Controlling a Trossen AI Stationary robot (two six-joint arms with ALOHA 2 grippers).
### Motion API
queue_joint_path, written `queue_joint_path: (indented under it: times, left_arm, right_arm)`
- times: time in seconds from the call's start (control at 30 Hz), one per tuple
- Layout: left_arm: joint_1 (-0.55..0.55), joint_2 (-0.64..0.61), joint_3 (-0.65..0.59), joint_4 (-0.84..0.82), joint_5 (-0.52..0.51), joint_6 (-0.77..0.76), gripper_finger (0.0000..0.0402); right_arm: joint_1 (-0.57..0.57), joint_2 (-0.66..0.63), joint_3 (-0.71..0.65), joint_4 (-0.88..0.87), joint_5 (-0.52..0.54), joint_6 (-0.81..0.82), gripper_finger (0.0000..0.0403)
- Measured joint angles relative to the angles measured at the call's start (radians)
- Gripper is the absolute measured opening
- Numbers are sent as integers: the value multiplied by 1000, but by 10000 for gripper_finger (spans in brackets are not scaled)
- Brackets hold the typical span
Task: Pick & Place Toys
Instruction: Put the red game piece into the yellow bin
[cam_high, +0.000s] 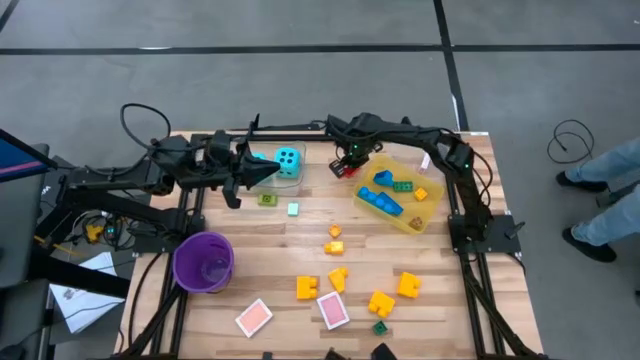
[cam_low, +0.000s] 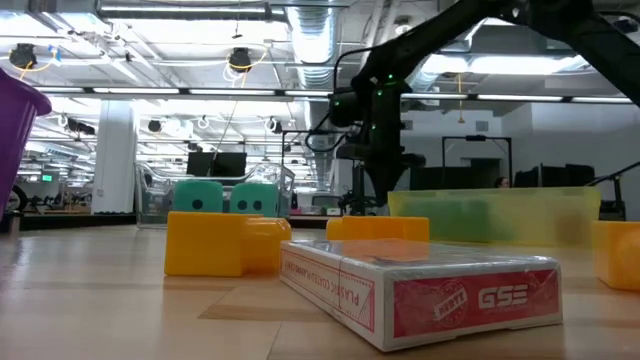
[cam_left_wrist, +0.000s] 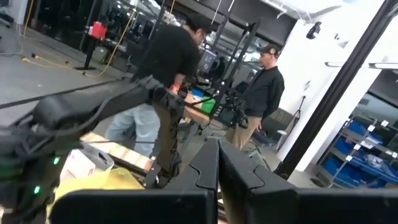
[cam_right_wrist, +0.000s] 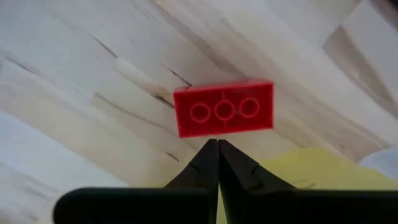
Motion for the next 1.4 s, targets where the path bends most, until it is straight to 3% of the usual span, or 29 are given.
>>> queue_joint_path:
  times: [0.97, 1.13, 1.4]
  left_arm:
    - [0, -36, 0, -5, 16, -1, 0]
    - [0, -36, 0, -5, 40, -1, 0]
    - [0, -36, 0, -5, 69, -2, 0]
  right_arm:
    - [-4, 41, -15, 76, 1, 125, 0]
    - [-3, 97, -11, 56, -79, 132, 0]
    - [56, 108, -11, 97, -69, 148, 0]
